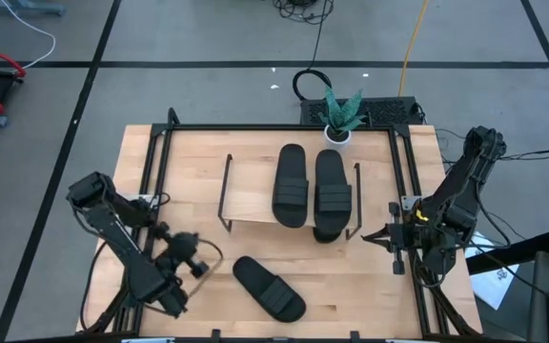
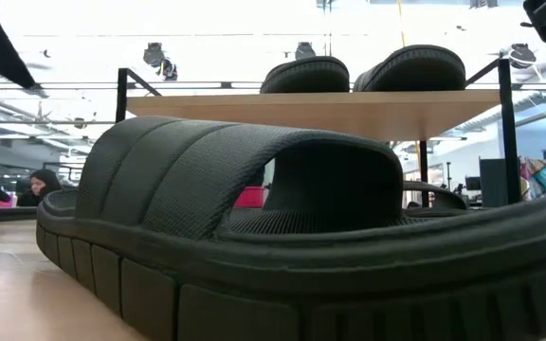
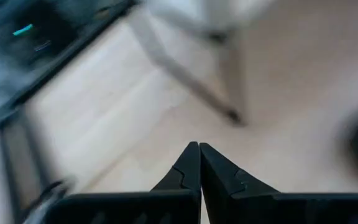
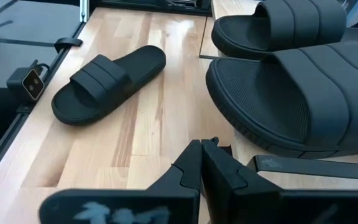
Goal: Pick and place slides into the shelf
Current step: Adjust the shelf
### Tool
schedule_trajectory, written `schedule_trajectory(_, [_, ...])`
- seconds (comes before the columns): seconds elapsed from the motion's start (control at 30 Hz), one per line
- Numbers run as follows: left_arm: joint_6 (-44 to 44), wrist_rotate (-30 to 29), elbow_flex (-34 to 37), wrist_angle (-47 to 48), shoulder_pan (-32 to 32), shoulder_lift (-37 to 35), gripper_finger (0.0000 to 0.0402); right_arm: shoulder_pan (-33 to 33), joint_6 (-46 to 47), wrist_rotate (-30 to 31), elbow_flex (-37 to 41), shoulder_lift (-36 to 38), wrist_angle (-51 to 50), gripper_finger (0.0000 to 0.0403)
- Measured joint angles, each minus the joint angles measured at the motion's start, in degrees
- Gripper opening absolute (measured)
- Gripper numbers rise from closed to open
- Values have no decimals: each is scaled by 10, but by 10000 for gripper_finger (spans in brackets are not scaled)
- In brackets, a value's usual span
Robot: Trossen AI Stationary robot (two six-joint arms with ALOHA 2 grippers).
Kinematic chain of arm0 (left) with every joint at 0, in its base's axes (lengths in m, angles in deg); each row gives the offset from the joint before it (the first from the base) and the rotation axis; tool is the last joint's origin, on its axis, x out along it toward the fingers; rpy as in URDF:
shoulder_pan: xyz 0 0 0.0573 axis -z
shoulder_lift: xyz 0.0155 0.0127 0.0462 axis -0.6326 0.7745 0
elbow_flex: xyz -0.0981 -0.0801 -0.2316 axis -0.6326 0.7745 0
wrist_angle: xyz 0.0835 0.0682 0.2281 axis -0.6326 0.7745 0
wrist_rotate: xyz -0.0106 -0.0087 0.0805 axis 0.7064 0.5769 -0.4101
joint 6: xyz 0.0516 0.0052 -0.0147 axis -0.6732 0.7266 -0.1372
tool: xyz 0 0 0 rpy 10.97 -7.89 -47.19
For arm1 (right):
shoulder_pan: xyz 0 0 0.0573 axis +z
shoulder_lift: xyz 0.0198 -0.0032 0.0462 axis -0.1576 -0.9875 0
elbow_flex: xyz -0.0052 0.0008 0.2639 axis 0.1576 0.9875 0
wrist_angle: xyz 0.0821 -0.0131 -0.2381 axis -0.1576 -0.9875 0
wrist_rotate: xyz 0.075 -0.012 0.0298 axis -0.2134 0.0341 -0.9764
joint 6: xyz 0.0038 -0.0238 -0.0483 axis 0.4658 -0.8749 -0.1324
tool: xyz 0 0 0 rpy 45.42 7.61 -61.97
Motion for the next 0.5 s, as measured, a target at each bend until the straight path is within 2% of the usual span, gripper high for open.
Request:
schedule_trajectory(0.07, [23,18,13,2,-16,-7,0,-1,0,0,0,0,-4,0])
schedule_trajectory(0.23, [-44,18,42,-56,-86,-19,0,-12,0,0,0,-1,-9,0])
schedule_trajectory(0.33, [-68,-7,44,-60,-124,-19,0,-19,0,0,0,-3,-9,0])
schedule_trajectory(0.5, [-117,-11,44,-80,-171,-19,0,-25,0,0,0,-8,-8,0])
